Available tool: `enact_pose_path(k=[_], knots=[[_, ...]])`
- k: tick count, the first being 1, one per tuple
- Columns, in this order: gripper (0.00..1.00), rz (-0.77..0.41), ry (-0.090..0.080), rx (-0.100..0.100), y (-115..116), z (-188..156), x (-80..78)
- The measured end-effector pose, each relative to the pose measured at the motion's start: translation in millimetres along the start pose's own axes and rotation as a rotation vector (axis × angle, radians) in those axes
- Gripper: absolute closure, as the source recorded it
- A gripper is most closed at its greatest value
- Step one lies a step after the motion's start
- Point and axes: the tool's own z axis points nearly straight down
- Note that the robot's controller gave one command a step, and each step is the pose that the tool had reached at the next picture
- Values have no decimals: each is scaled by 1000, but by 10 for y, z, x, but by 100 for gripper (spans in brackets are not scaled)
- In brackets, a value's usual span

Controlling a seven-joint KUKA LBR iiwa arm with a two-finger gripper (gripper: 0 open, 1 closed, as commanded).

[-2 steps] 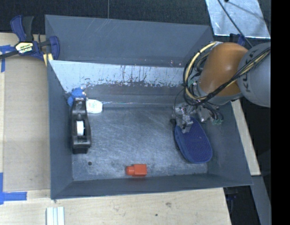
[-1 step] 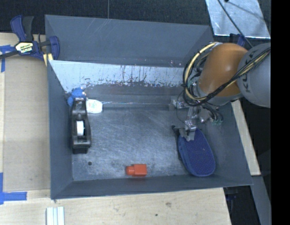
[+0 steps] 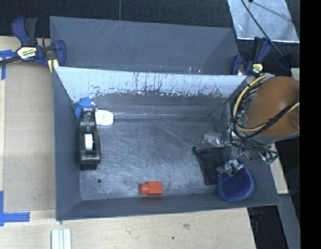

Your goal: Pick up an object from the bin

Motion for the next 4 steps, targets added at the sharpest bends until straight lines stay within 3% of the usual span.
enact_pose_path(k=[1, 2, 3, 4], knots=[[100, -4, 6, 4, -24, 14, 27], [0, -4, -1, 6, -22, 4, 3], [0, -217, 21, -27, -75, 84, -238], [100, -220, 12, -9, -135, 93, -230]])
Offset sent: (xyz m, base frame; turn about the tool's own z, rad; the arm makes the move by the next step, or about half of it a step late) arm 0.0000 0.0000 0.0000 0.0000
